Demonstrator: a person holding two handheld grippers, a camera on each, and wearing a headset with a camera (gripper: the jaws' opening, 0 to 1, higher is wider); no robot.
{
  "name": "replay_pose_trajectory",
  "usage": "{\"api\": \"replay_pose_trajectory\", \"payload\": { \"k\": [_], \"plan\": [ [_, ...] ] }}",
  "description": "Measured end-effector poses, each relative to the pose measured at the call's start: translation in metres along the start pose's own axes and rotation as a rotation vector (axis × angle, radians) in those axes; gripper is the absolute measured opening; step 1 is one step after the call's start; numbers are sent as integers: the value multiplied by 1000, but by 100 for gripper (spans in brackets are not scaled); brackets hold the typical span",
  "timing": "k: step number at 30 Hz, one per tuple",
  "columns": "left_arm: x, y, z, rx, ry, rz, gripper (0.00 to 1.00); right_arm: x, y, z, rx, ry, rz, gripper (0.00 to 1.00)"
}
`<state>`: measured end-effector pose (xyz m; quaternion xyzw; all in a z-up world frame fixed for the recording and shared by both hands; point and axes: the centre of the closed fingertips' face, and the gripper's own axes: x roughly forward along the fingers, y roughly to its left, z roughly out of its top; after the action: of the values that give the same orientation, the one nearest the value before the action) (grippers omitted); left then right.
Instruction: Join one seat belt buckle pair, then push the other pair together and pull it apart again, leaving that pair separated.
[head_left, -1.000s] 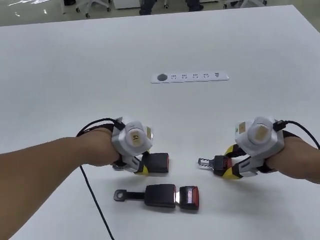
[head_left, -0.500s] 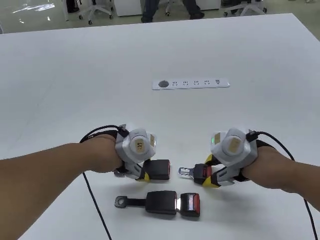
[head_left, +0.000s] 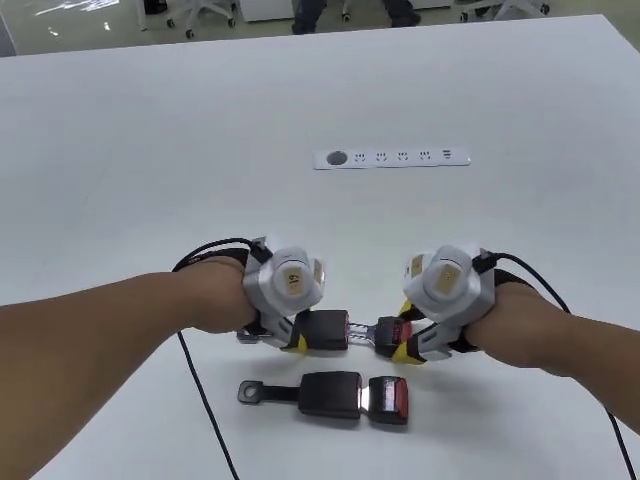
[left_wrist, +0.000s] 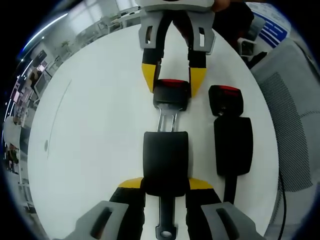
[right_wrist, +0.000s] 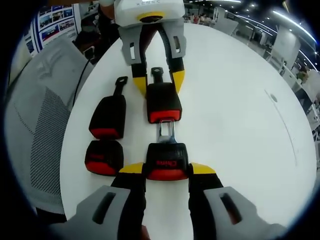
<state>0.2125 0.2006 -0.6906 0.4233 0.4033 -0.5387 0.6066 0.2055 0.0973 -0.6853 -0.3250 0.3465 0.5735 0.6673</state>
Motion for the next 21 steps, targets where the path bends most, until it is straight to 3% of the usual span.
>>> {"api": "replay_pose_trajectory", "payload": {
  "k": [5,10,16,21],
  "plan": [
    [0,0,-1,3,1,4,30,1,-3,4,-41,-5,-11,31],
    [0,-1,1,23,-2,1,30,6,-2,8,-10,-38,11,31],
    [0,0,-1,48,-40,-7,30,6,-1,8,-4,-75,40,31],
    [-1,-1,1,65,-50,-16,30,9,-2,10,-38,-64,52,31]
  ]
}}
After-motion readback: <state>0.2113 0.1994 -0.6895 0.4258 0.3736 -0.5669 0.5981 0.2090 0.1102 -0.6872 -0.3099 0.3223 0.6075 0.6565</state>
